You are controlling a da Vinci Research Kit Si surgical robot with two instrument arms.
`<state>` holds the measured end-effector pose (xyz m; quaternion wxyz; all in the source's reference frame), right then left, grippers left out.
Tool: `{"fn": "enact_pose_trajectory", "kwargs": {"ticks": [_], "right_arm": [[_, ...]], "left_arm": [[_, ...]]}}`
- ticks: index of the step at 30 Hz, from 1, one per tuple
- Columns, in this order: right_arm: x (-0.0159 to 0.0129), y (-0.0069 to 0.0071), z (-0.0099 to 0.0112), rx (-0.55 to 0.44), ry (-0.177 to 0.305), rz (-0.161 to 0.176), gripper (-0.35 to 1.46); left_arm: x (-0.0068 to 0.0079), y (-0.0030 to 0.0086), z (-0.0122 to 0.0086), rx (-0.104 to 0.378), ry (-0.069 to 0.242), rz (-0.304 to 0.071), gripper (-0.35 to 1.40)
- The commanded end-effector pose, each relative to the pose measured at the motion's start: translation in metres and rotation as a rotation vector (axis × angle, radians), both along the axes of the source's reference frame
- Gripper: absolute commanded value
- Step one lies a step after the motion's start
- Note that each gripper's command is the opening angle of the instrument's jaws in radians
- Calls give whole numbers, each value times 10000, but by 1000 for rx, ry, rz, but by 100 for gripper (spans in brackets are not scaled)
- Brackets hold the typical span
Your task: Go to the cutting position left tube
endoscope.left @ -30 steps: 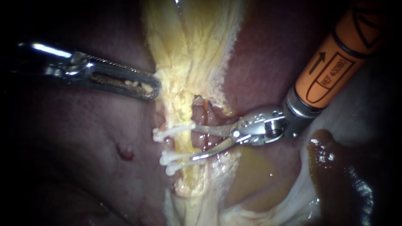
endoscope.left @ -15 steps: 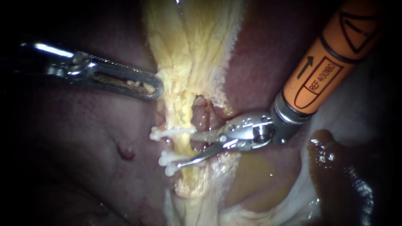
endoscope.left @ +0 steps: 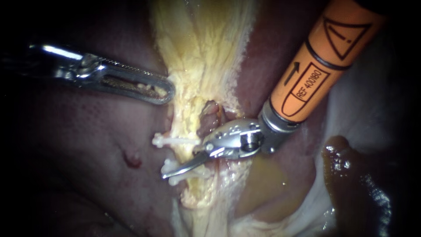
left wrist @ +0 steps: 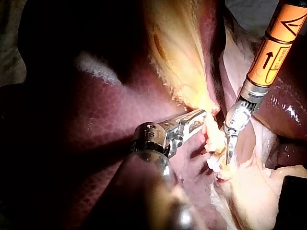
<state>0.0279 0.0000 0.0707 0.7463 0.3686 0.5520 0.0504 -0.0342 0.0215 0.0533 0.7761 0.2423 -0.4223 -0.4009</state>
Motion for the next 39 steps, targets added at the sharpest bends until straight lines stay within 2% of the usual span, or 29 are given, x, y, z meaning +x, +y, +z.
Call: {"fn": "enact_pose_trajectory", "kwargs": {"ticks": [1,15,30,39], "right_arm": [[2,0,0,-1,-2,1,139],[10,-3,0,3,-3,3,139],[17,-22,-43,18,44,-14,140],[17,-22,-59,30,62,-8,140]], "left_arm": [[0,0,0,0,0,0,-35],[1,6,3,2,-2,1,-35],[4,8,8,2,-2,2,-35],[5,9,9,2,-2,2,-35]]}}
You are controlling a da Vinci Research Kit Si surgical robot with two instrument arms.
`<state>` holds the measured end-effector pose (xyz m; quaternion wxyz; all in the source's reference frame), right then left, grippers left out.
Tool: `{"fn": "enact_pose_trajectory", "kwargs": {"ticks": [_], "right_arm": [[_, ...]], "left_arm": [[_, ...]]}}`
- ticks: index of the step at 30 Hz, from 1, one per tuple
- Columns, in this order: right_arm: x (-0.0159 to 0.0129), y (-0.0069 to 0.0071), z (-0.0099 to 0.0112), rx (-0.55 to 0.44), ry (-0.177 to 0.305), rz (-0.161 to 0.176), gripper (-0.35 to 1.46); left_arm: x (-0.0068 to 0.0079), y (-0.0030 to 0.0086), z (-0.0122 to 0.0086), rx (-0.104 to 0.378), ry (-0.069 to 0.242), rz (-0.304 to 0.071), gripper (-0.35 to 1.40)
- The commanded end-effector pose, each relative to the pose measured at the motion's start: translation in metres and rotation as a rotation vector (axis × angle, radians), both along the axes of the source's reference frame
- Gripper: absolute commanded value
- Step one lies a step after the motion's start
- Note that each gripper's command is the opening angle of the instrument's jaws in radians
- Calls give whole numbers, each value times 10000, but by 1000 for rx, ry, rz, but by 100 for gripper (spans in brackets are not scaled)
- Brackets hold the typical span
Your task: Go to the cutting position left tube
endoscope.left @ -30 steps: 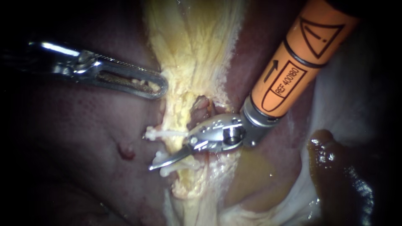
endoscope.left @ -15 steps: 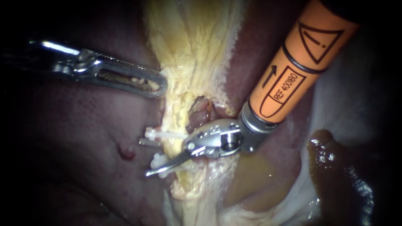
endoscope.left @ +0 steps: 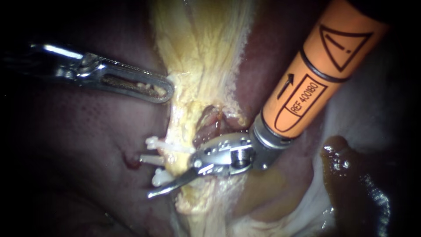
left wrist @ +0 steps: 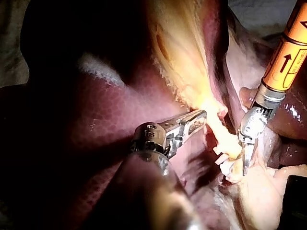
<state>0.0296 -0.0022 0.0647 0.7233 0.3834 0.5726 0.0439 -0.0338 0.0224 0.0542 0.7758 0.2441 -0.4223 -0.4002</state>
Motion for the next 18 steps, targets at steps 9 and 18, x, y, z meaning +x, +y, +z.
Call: {"fn": "enact_pose_trajectory", "kwargs": {"ticks": [9,18], "right_arm": [[0,1,-1,1,0,0,140],[-1,1,0,1,0,0,140]], "left_arm": [[0,0,0,0,0,0,-35],[0,0,0,0,0,0,-35]]}}
